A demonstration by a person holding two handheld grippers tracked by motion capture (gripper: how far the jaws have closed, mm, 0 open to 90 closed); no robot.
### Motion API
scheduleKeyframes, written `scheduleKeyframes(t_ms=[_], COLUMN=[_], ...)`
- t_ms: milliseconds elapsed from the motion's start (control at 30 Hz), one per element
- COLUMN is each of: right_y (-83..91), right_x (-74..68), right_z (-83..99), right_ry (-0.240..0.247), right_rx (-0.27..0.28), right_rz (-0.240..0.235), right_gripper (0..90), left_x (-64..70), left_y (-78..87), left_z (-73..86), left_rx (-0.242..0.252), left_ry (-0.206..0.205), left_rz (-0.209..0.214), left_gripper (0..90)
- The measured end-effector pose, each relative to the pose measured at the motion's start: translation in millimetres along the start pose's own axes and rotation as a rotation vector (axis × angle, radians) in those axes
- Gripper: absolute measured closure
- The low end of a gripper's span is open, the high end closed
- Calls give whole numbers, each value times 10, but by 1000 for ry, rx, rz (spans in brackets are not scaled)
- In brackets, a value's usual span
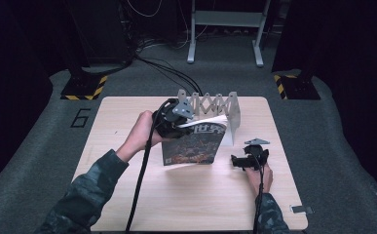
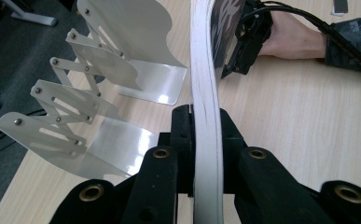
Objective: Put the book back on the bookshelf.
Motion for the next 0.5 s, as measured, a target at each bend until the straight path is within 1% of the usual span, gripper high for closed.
scheduleKeyframes(t_ms=[133, 167, 233, 267, 333, 367, 400, 433, 500], right_y=[0, -1, 0, 0, -1, -1, -4, -4, -4], right_x=[-5, -1, -2, -2, 0, 0, -1, -1, -1], right_z=[1, 0, 0, 0, 0, 0, -1, -1, -1], right_ry=[-5, -2, -2, -2, 1, 1, -2, -2, -2], right_rx=[-1, 0, 0, 0, 1, 0, 2, 2, 2], right_rz=[2, 2, 0, 0, 0, 0, 5, 5, 5], right_gripper=[10, 10, 10, 10, 10, 10, 10, 10, 10], left_x=[-48, -66, -93, -107, -127, -155, -183, -183, -243], left_y=[31, 33, 47, 50, 55, 64, 69, 69, 87], left_z=[9, 15, 32, 42, 52, 71, 90, 90, 136], left_rx=[-4, -4, -14, -13, -14, -18, -16, -16, -24], left_ry=[19, 14, 28, 36, 38, 50, 64, 64, 91], left_rz=[-20, -30, -35, -51, -51, -57, -72, -72, -92], left_gripper=[819, 819, 819, 819, 819, 819, 819, 819, 819])
Point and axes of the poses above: each handheld gripper's, and its own axes: y roughly backward along the jaws, z roughly out of its underside, x roughly to its right, the point moved 6 cm from there along -y, roughly forward along the jaws, and after that the axes turned 13 degrees about x, right-handed, at the moved point
